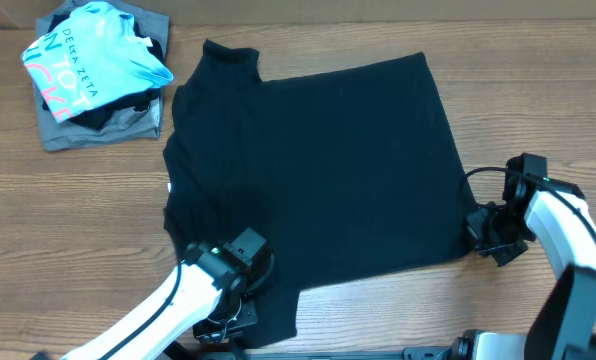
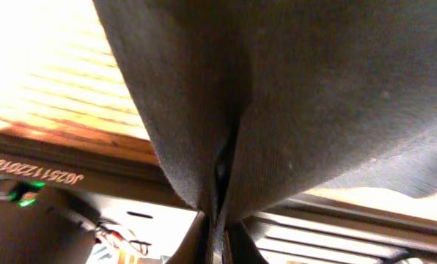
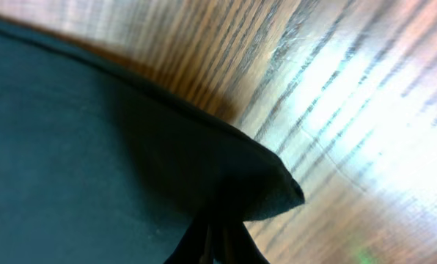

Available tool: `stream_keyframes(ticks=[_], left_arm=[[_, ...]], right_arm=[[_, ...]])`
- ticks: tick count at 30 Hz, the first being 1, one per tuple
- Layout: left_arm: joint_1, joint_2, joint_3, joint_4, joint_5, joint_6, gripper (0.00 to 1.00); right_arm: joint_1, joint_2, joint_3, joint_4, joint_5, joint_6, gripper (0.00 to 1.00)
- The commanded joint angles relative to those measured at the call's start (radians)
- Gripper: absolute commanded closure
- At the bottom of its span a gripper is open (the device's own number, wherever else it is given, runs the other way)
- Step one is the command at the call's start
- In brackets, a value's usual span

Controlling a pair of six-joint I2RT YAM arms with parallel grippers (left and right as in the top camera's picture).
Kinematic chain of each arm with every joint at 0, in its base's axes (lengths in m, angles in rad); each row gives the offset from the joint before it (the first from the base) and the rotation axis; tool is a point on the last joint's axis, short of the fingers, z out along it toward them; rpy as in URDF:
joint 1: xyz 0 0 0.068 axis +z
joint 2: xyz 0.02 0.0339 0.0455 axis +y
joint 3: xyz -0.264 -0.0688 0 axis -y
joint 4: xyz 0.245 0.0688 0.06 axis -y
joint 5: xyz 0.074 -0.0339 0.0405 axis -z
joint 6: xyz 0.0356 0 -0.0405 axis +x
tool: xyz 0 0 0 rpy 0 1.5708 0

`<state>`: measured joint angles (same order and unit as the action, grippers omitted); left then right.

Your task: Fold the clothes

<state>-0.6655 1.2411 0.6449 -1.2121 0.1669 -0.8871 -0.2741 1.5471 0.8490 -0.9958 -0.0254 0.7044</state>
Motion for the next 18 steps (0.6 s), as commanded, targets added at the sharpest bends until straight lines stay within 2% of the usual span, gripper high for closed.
stream_keyframes(ticks=[1, 4, 12, 18], left_arm=[[0.005, -0.067, 0.045, -0.019, -0.045, -0.01, 0.96], [0.005, -0.085, 0.086, -0.018, -0.093, -0.01, 0.96], [0.005, -0.085, 0.282, 0.006, -0.401, -0.01, 0.95], [0.016, -0.076, 0.304, 0.062, -0.501, -0.006, 0.9]], right_arm=[[-0.002, -0.094, 0.031, -0.008, 0.023, 0.011, 0.96], [-0.002, -0.143, 0.039, -0.005, 0.02, 0.011, 0.96], [-0.001, -0.178, 0.056, 0.104, -0.145, 0.003, 0.96], [0.0, -0.178, 0.056, 0.216, -0.171, 0.003, 0.96]])
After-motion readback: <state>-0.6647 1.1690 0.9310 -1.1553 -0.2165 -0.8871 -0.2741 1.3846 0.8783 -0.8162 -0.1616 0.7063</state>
